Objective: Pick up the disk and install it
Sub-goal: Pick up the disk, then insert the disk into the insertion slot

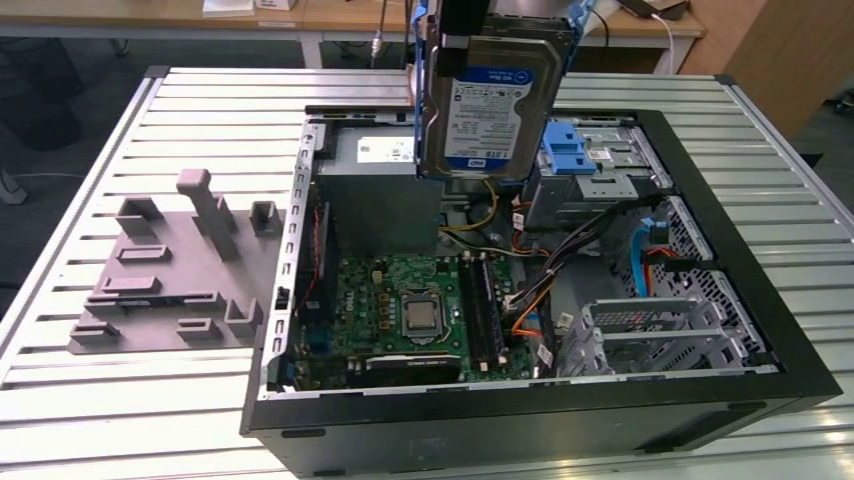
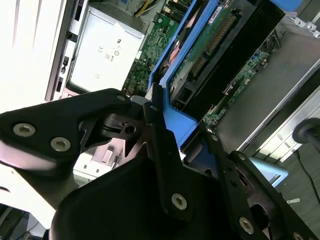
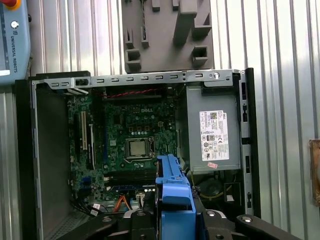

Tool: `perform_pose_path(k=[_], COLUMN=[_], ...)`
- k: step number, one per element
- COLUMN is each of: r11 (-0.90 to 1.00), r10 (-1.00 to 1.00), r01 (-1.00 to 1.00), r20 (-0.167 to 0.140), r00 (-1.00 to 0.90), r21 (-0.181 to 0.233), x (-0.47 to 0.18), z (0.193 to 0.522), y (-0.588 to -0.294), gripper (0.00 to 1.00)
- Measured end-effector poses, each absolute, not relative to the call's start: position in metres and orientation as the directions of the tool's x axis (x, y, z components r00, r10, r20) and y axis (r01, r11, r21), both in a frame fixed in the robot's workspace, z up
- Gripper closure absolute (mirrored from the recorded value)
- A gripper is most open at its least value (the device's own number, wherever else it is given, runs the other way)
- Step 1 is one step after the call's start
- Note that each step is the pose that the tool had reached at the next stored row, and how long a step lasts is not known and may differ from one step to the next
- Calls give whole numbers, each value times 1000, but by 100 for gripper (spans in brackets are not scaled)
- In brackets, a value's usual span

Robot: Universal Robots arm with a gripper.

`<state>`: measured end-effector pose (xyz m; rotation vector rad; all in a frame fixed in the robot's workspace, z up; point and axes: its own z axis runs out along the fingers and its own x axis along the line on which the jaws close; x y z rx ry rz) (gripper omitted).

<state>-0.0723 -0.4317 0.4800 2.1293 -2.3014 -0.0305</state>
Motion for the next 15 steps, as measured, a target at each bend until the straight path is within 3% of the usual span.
perform_pose_path(k=[15], r11=[78], r10=[-997], r01=[-997], r20=[-9], r00=[-78], r21=[18], x=[-72], z=[480], y=[-434], gripper=[63])
